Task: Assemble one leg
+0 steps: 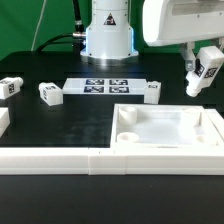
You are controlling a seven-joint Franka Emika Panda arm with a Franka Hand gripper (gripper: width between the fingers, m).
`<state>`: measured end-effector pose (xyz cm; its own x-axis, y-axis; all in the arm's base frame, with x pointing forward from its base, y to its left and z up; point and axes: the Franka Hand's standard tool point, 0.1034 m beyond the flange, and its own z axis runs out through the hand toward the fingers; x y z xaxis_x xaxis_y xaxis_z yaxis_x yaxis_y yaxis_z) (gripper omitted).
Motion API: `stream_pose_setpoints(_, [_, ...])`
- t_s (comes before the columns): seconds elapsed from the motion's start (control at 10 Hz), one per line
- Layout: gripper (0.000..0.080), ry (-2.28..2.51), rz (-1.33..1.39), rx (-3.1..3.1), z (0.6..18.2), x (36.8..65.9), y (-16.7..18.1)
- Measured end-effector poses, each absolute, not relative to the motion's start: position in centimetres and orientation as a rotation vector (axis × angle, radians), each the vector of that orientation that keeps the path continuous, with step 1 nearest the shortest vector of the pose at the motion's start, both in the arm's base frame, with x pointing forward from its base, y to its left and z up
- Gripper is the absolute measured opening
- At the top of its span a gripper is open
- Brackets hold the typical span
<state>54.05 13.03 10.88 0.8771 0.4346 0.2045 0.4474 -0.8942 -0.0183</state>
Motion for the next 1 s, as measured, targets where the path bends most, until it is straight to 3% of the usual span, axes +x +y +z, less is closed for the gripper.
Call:
stream_pose_setpoints(0.5, [0.0287, -0.633, -0.356, -2.968, 10.4, 60.1, 12.5])
stream_pose_setpoints(1.0, [0.0287, -0.714, -0.447, -2.950, 10.5, 61.3, 12.0])
